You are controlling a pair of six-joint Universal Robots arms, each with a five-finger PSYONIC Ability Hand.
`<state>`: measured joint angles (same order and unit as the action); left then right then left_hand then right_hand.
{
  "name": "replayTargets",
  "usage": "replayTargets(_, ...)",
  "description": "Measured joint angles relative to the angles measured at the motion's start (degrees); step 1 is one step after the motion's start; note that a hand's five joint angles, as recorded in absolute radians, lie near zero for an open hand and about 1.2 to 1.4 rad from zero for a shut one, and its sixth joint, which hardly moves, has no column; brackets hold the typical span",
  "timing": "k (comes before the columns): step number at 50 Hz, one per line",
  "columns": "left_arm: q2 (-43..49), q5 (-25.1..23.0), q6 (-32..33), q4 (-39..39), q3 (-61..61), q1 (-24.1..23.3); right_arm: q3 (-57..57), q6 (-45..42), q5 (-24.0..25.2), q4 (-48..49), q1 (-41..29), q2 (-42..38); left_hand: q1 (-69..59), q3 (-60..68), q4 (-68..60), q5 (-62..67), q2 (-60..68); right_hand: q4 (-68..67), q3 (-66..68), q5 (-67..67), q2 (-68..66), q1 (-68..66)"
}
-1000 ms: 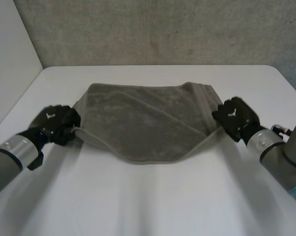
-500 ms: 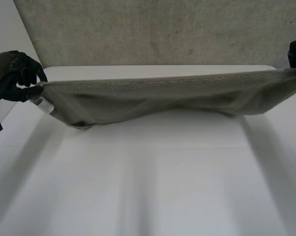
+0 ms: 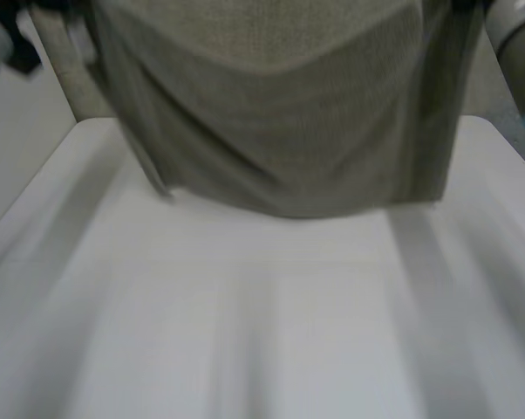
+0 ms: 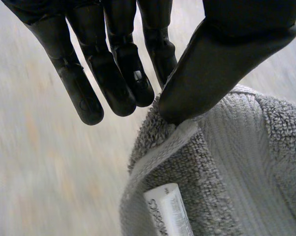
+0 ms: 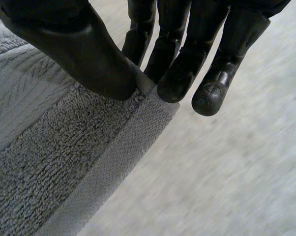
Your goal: Fold the towel.
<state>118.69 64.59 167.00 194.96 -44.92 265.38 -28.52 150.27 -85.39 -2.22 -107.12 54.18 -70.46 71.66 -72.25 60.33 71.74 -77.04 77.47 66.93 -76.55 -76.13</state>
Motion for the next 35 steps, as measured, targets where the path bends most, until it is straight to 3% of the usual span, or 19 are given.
replayTargets(3, 0.3, 1.0, -1.8, 0.1, 6.0, -0.6, 8.9, 1.9, -1.2, 0.1, -0.7, -2.7, 0.0, 0.0, -0.1, 0.4, 0.0, 0.0, 0.0, 0.0, 0.0, 0.0)
replayTargets(6, -0.5, 1.2, -4.7, 0.2, 8.7, -1.0, 15.3, 5.9, 0.9, -2.0, -0.2, -2.8, 0.0, 0.0, -0.1, 0.6, 0.0, 0.0, 0.0, 0.1, 0.0, 0.0)
replayTargets(13, -2.6, -0.4, -7.6, 0.2, -0.7, 0.4, 8.5, 7.7, 10.9, -11.5, 1.9, -0.2, 0.0, 0.0, -0.1, 0.6, 0.0, -0.1, 0.0, 0.2, 0.0, 0.0)
replayTargets(22, -5.9, -12.4, -4.6, 2.5, -30.6, 8.9, -21.6, -2.5, 20.7, -15.9, 5.7, 5.7, 0.0, 0.0, 0.0, 0.6, 0.0, -0.1, 0.1, 0.2, 0.0, 0.0)
replayTargets(31, -11.1, -23.1, 5.0, 6.0, -54.2, 17.4, -53.6, -11.8, 22.2, -7.7, 7.9, 15.8, 0.0, 0.0, 0.0, 0.6, 0.0, -0.1, 0.1, 0.2, 0.0, 0.0)
replayTargets(35, -14.8, -27.4, 6.9, 6.0, -59.9, 20.4, -60.8, -12.2, 22.0, -6.3, 9.7, 21.3, 0.0, 0.0, 0.0, 0.6, 0.0, -0.1, 0.1, 0.2, 0.0, 0.0)
